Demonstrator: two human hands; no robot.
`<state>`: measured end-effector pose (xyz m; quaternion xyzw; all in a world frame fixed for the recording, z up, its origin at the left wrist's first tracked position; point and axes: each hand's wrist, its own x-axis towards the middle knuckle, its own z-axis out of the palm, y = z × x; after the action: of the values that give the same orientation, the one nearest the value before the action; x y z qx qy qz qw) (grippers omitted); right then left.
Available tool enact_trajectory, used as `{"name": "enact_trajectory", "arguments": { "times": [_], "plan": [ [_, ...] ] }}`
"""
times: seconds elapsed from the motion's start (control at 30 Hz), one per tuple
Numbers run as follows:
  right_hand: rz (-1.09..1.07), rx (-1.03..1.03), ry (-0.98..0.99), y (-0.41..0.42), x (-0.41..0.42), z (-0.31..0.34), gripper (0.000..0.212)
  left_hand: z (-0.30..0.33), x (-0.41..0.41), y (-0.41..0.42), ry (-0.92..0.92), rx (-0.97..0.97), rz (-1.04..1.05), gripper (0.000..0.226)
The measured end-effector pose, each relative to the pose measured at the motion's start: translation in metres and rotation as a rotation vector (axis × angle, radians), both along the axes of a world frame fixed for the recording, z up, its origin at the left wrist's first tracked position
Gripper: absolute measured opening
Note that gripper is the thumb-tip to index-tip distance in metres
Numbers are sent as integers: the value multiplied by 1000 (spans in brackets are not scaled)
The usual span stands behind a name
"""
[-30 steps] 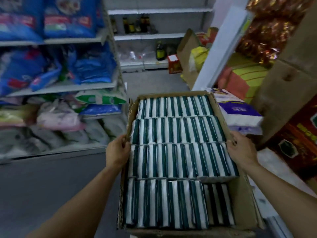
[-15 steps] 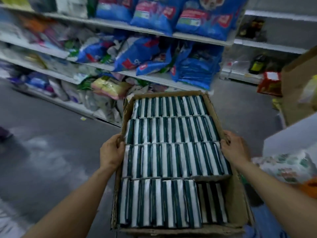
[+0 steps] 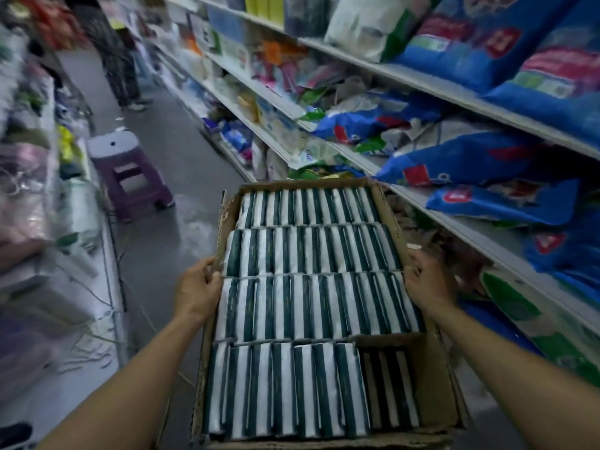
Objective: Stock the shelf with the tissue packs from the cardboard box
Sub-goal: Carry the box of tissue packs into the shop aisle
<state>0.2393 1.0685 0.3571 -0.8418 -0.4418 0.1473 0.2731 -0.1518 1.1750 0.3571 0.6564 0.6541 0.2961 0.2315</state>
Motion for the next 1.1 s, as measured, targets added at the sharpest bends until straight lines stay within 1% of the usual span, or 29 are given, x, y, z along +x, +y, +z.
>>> {"name": "enact_trajectory", "arguments": {
  "times": [0.07, 0.2, 0.27, 0.37, 0.5, 0.63, 0.73, 0.77, 0.83, 0.9, 1.0, 1.1],
  "plan": [
    [75, 1, 17, 66, 0, -7, 44, 4, -9, 32, -33, -4, 73, 29],
    [196, -23, 7, 188, -29, 14, 39, 11, -30, 92, -34, -12, 269, 28],
    [260, 9, 1, 246, -47, 21, 41, 14, -44, 124, -33, -15, 354, 30],
    [336, 18, -105, 336, -80, 23, 35, 11, -72, 183, -24, -12, 451, 30],
    [397, -1, -177, 443, -126, 21, 27, 6, -114, 272, 12, -44, 526, 30],
    [444, -43, -192, 549, -175, 21, 20, 4, -161, 372, 30, -95, 590, 32],
    [462, -82, -219, 623, -212, 25, 8, 5, -194, 442, 48, -136, 632, 35],
    [468, -87, -225, 646, -223, 25, 8, 6, -203, 463, 58, -148, 653, 35],
    [483, -65, -231, 692, -244, 21, 13, 8, -220, 502, 88, -160, 693, 34],
    [516, -61, -206, 740, -261, 14, 13, 7, -238, 541, 116, -164, 712, 34],
    [550, -84, -201, 813, -288, 6, 10, 0, -266, 605, 105, -164, 717, 33],
    [585, -93, -209, 889, -312, 1, 13, -7, -293, 674, 100, -165, 718, 31]
  ]
}}
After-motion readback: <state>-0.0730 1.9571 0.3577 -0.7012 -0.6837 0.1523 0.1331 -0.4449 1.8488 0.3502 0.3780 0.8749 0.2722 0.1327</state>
